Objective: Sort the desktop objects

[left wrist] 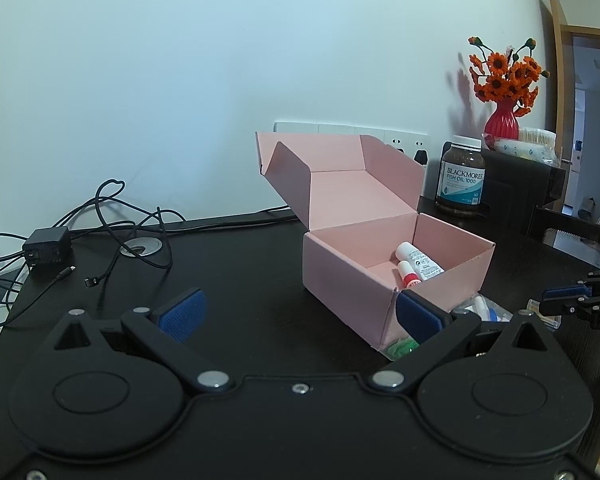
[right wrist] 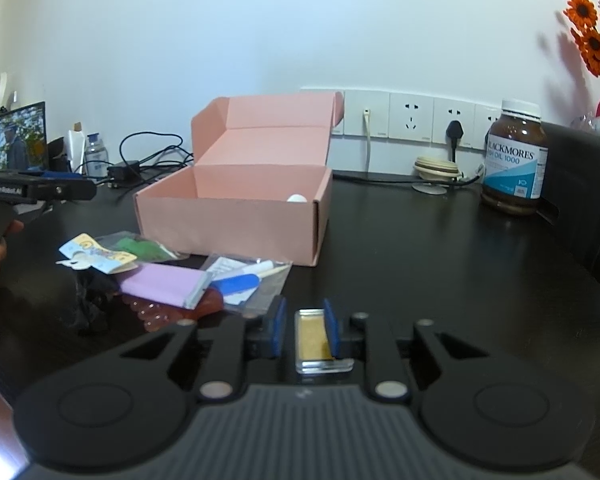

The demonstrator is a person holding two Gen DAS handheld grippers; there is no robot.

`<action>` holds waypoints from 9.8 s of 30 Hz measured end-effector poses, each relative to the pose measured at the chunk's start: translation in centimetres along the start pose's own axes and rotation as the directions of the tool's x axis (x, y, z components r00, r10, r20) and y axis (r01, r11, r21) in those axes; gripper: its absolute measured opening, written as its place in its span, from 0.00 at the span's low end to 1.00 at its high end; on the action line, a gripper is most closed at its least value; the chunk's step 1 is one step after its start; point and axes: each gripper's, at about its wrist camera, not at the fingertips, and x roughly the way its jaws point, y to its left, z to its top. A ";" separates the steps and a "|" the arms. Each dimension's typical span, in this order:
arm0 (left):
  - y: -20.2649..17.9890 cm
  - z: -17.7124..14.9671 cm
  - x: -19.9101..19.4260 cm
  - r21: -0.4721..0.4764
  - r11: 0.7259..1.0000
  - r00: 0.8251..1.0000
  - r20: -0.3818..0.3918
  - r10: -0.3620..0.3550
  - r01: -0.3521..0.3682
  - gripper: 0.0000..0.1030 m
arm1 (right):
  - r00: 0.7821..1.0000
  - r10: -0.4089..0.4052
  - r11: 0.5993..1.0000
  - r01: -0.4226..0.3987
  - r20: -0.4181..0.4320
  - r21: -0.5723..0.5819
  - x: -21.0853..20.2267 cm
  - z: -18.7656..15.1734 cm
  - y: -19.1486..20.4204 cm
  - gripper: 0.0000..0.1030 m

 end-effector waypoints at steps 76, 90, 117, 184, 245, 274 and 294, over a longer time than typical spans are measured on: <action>0.0 0.0 0.1 0.000 1.000 1.000 -0.010 -0.006 0.006 1.00 | 1.000 0.003 1.000 -0.003 -0.007 0.018 -1.5 0.8 -0.5 0.99; -0.1 0.0 0.1 0.001 1.000 1.000 -0.012 -0.011 0.011 1.00 | 1.000 0.004 1.000 -0.004 -0.014 0.001 -1.7 0.3 -0.4 0.99; -0.1 -0.1 0.1 -0.002 1.000 1.000 -0.012 -0.017 0.017 1.00 | 0.999 0.016 0.996 -0.019 -0.028 -0.086 -1.9 -1.4 0.4 0.98; 0.0 -0.1 0.0 -0.004 1.000 1.000 -0.011 -0.023 0.023 1.00 | 0.998 -0.035 0.998 0.038 0.048 -0.047 -0.7 5.5 -0.7 0.29; 0.2 -0.2 0.0 -0.017 0.999 0.999 -0.012 -0.040 0.040 1.00 | 0.885 0.198 0.979 -0.158 -0.422 0.129 21.3 14.3 7.2 0.29; 0.0 -0.2 0.1 -0.015 0.999 0.999 -0.014 -0.039 0.039 1.00 | 0.897 0.108 0.984 -0.157 -0.428 -0.082 21.2 13.4 8.8 0.29; 0.1 -0.2 0.1 -0.015 0.999 0.999 -0.016 -0.041 0.041 1.00 | 0.910 0.097 0.988 -0.137 -0.403 -0.072 21.2 12.9 7.6 0.53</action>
